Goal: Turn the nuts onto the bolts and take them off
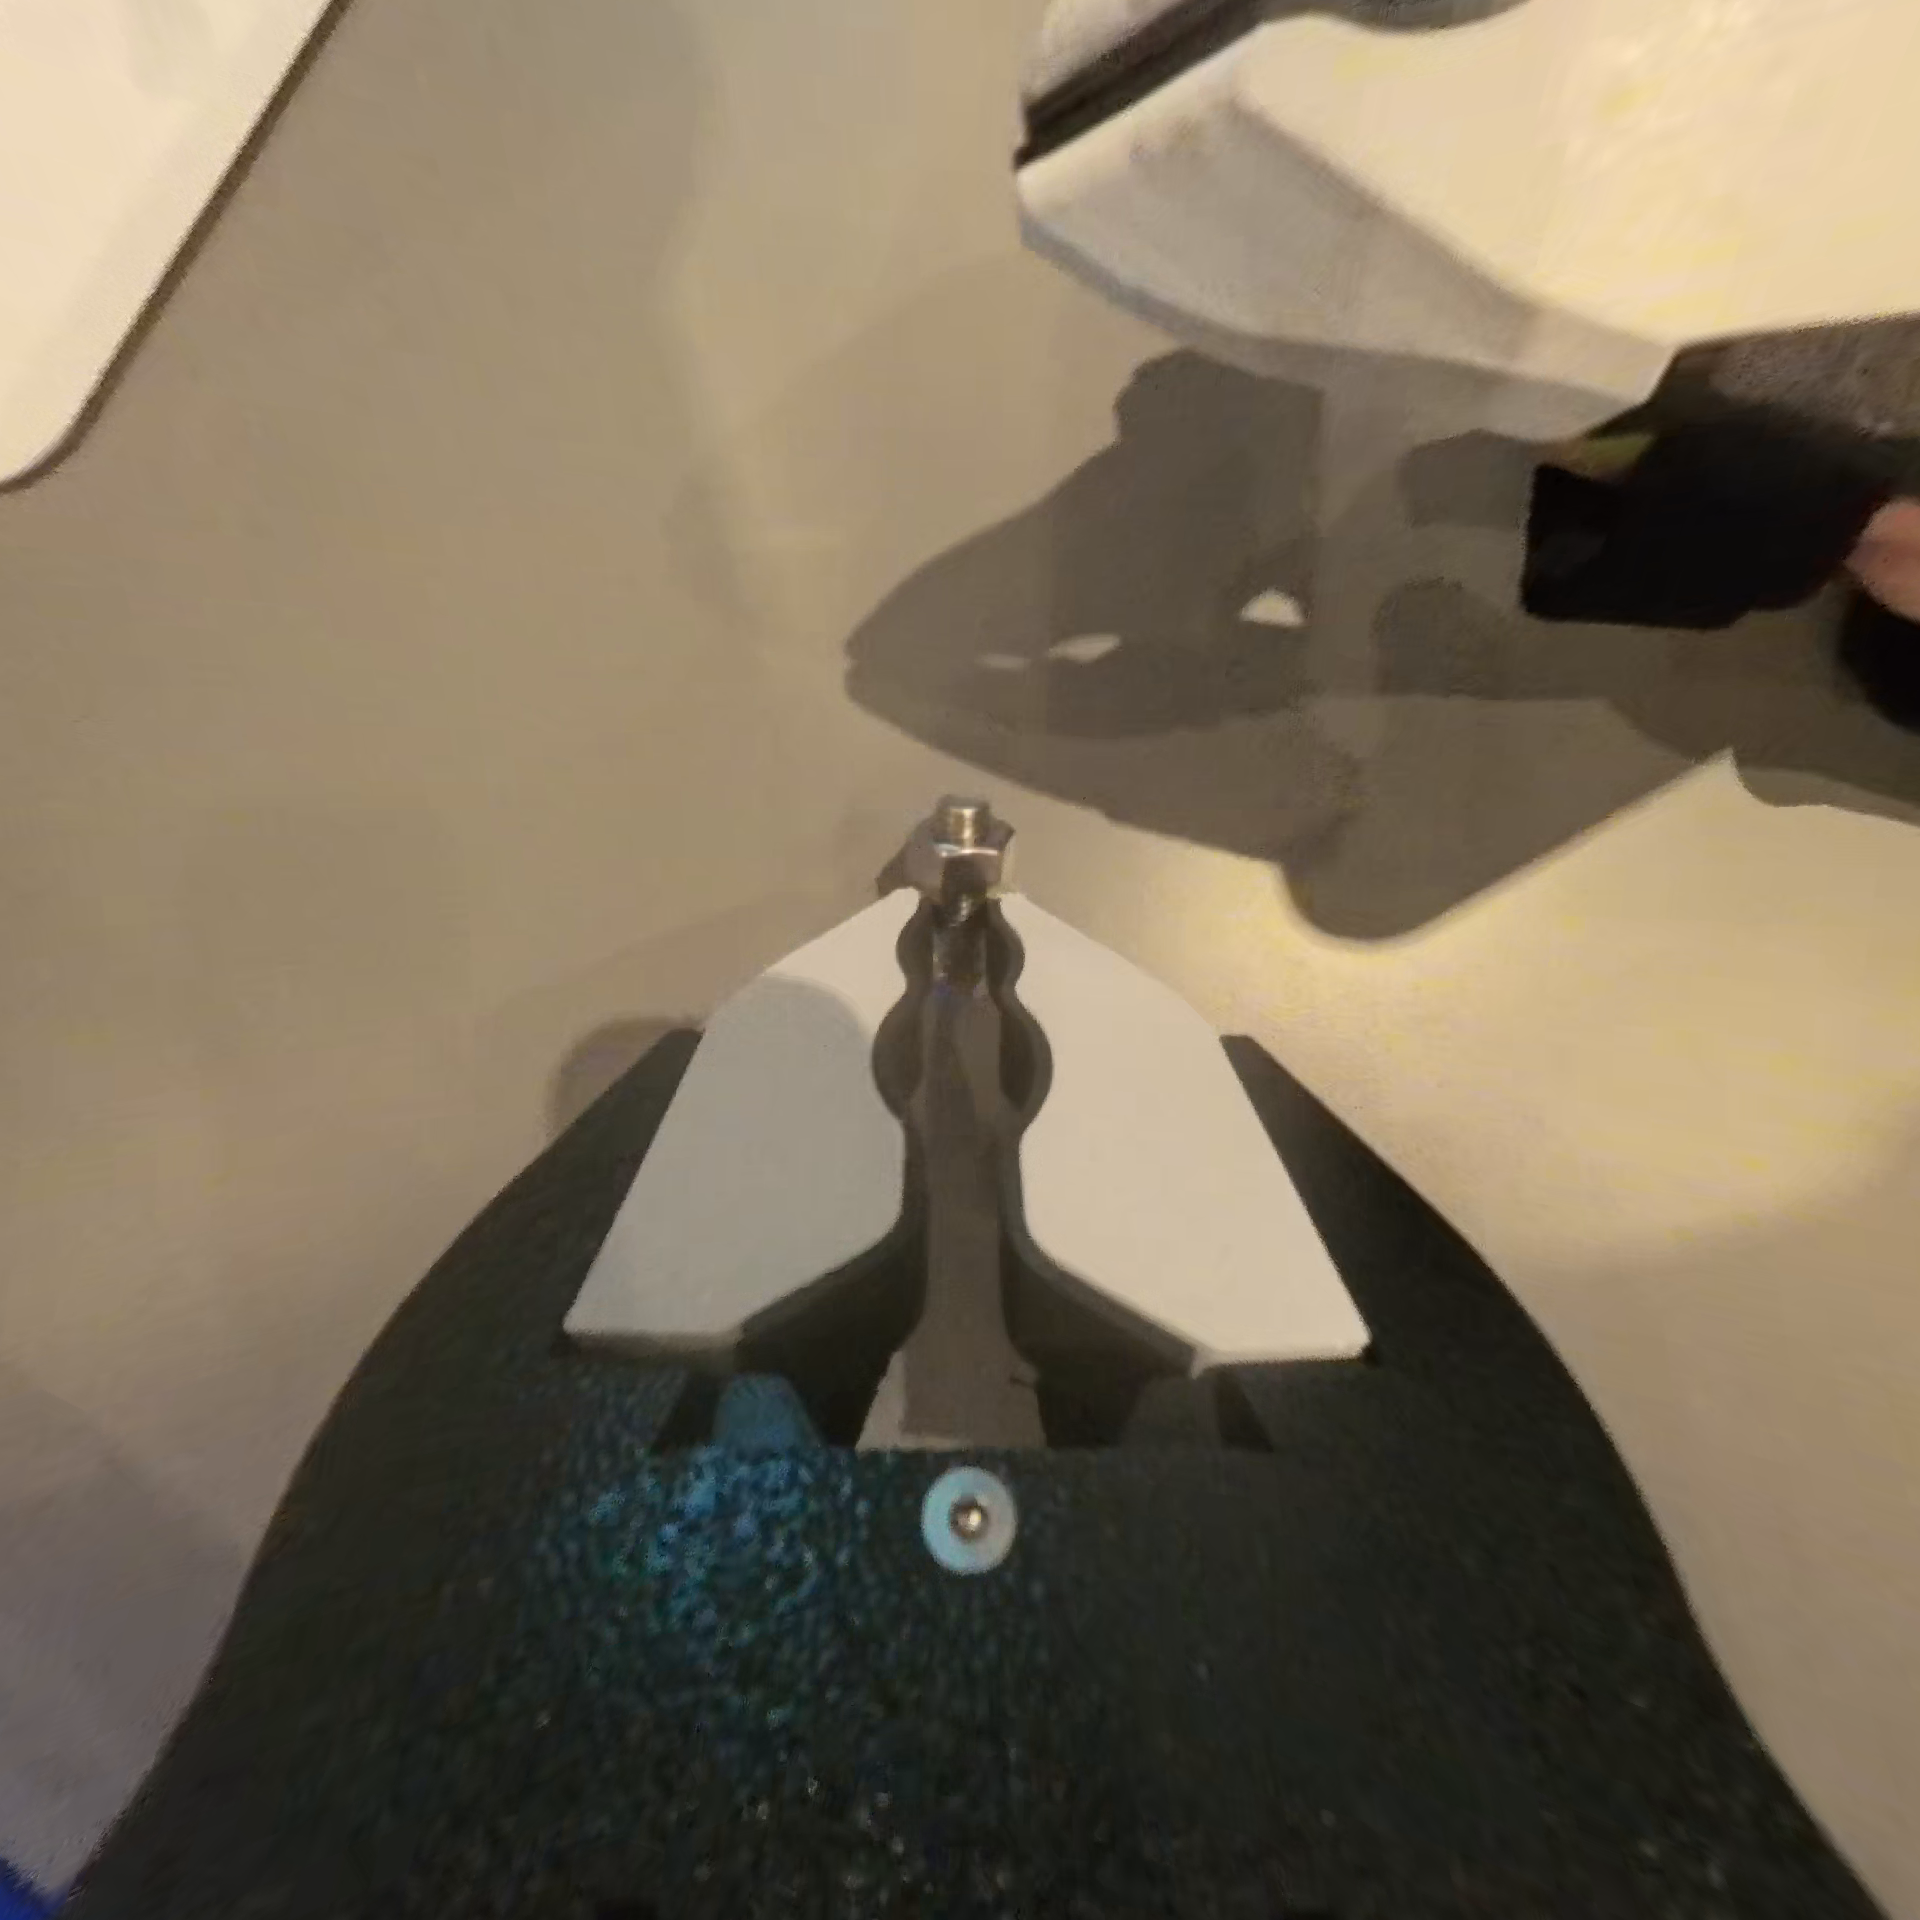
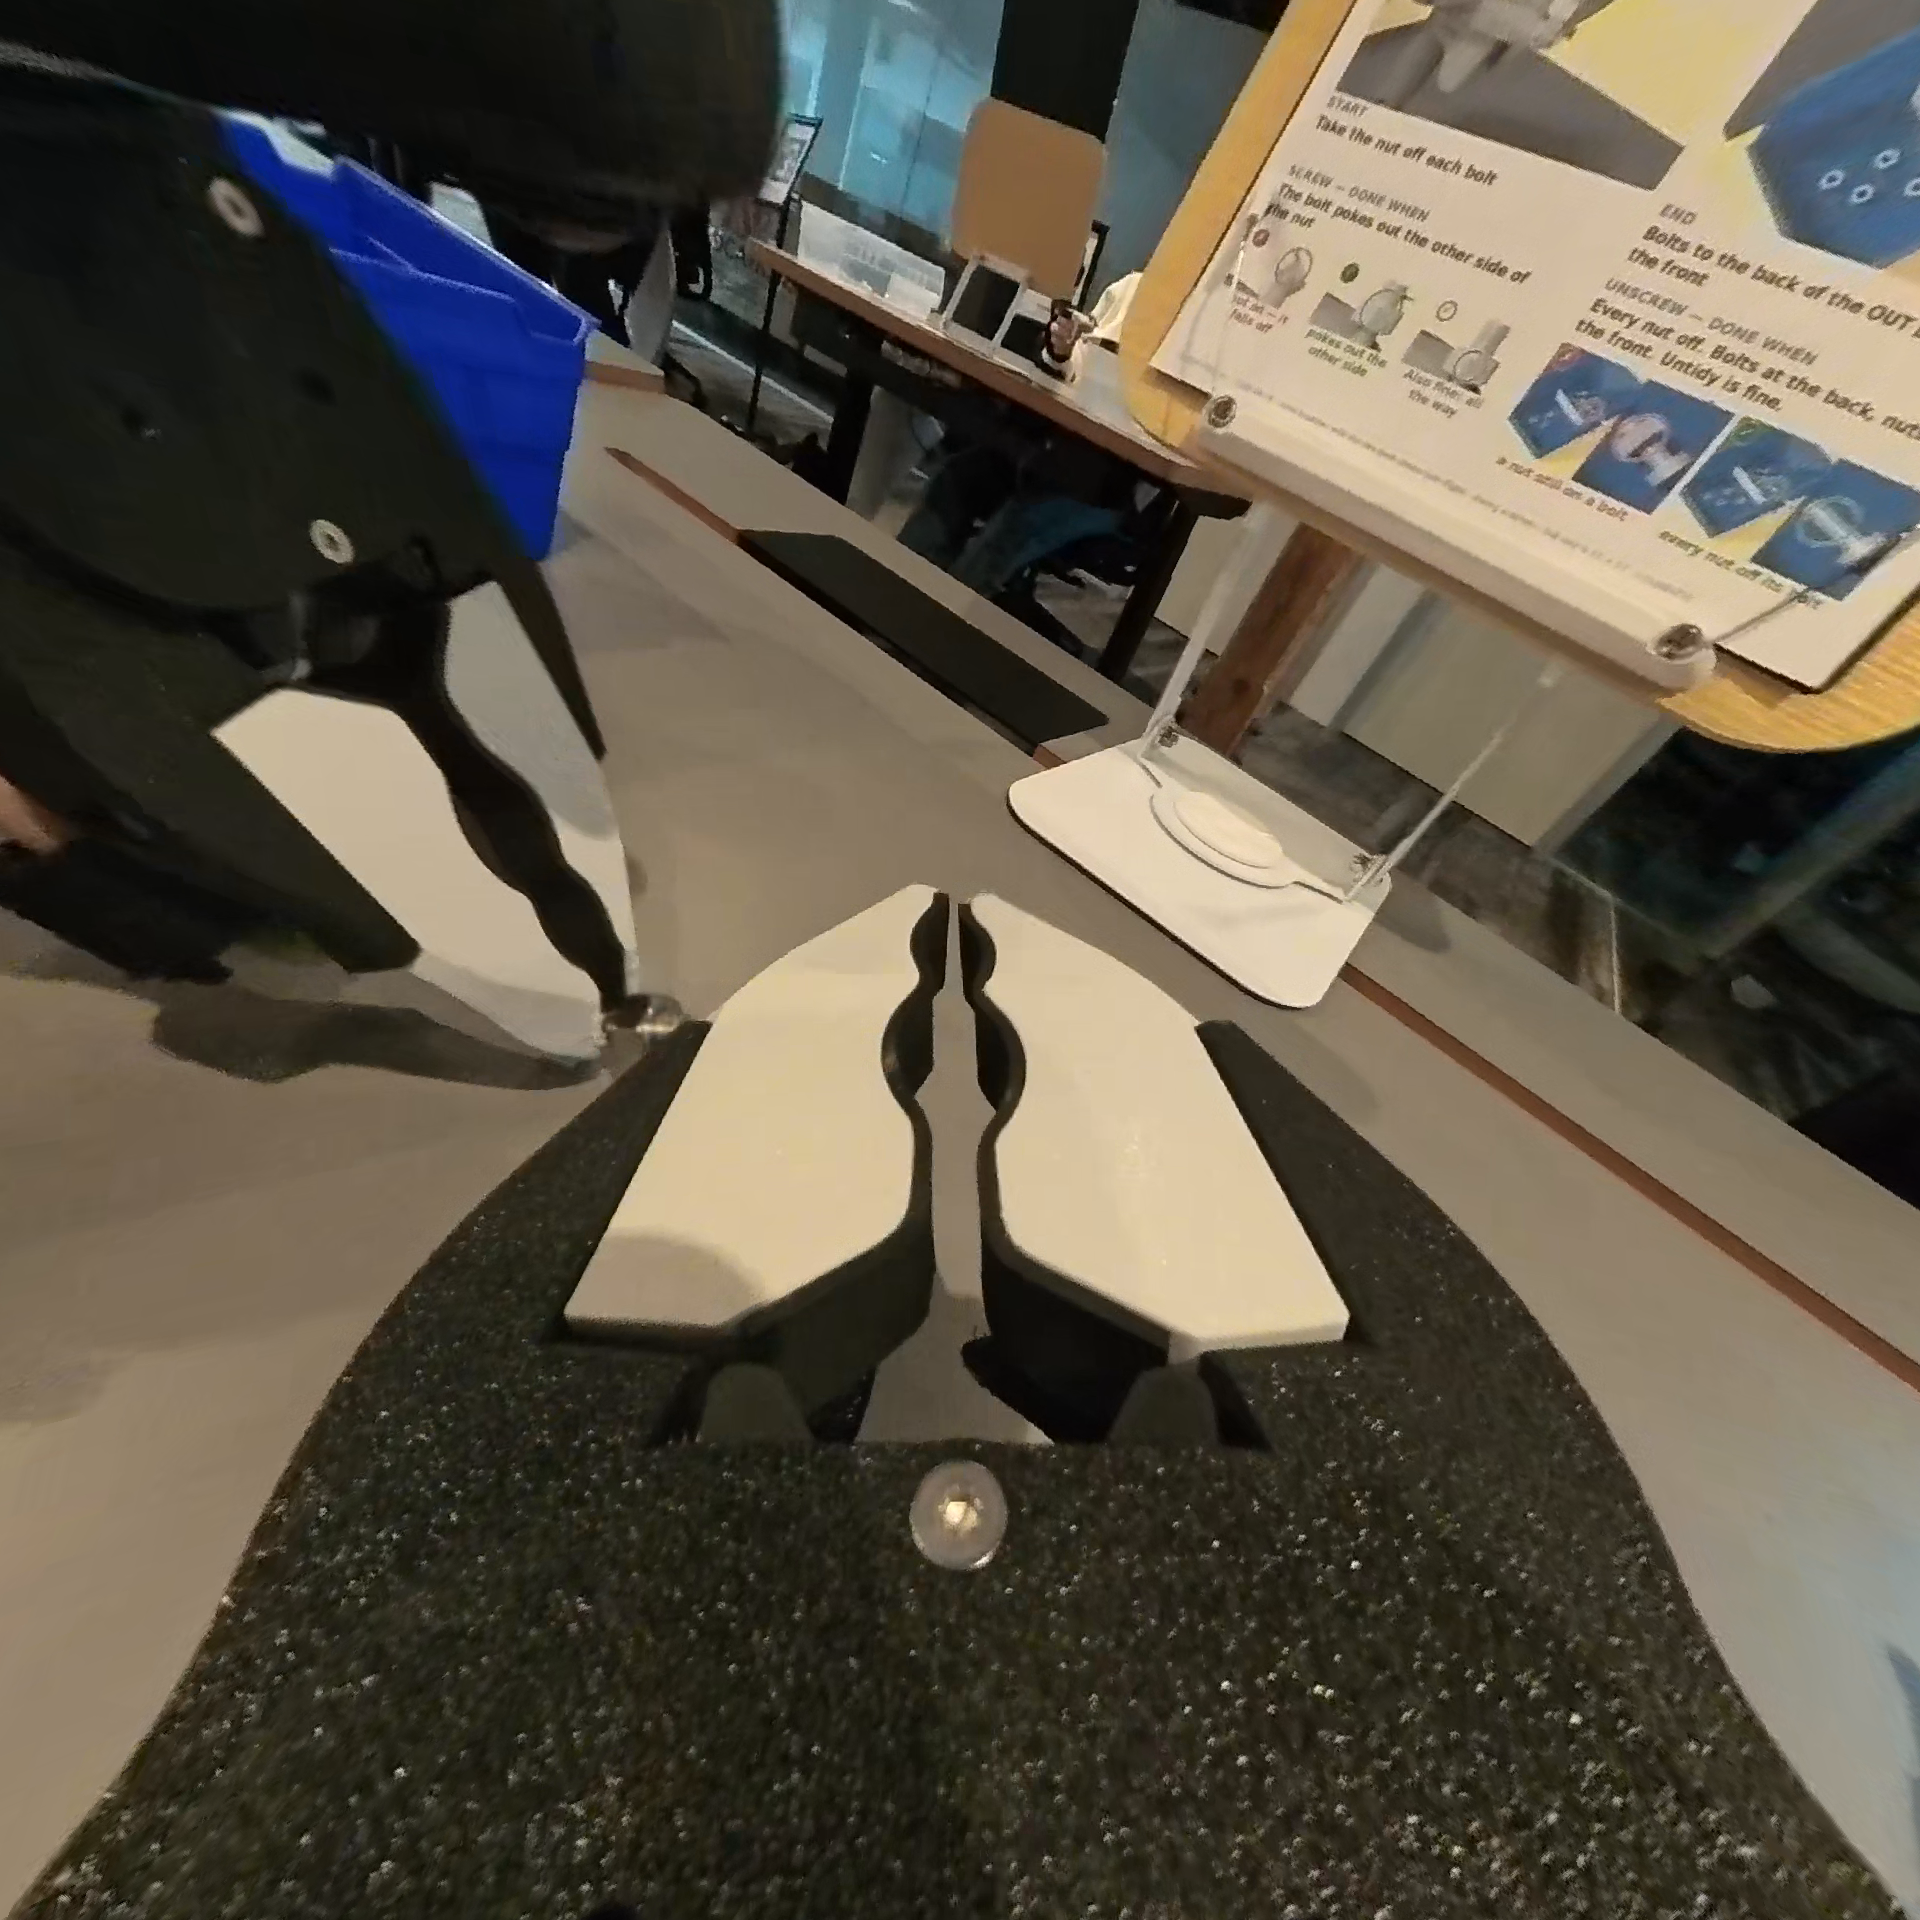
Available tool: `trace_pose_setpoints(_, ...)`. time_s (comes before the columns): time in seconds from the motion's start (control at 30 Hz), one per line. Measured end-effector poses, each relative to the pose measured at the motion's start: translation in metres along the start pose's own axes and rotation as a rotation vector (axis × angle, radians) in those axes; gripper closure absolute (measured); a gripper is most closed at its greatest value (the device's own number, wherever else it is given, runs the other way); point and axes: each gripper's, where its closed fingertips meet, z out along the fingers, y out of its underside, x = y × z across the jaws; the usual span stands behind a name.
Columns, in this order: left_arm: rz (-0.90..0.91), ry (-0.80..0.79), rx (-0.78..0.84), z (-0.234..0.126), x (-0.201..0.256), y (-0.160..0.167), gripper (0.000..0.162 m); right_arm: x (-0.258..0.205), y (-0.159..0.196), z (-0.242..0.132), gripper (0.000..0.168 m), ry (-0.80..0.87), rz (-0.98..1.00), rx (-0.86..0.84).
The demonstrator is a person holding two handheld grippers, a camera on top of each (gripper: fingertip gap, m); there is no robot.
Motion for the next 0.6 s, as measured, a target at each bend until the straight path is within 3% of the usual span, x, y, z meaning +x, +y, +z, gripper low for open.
trace_pose_setpoints(0.2, 0.038, -0.003, -0.104, 0.008, 0.001, 0.000, 0.153, 0.002, 0.000, 0.001, 0.166, 0.011, -0.008, -0.005)
trace_pose_setpoints(0.27, 0.061, -0.041, -0.099, 0.004, -0.002, 0.001, 0.140, 0.006, -0.001, 0.001, 0.166, 0.021, 0.018, 0.005)
trace_pose_setpoints(0.37, 0.090, -0.078, -0.028, -0.007, -0.008, 0.009, 0.122, 0.012, 0.003, 0.003, 0.167, 0.019, 0.066, 0.006)
trace_pose_setpoints(0.53, 0.051, -0.002, 0.153, -0.017, -0.004, 0.010, 0.121, 0.016, 0.007, 0.010, 0.167, 0.005, 0.141, 0.012)
trace_pose_setpoints(0.6, 0.048, 0.017, 0.154, -0.016, -0.004, 0.012, 0.122, 0.018, 0.010, 0.012, 0.167, 0.005, 0.157, 0.006)
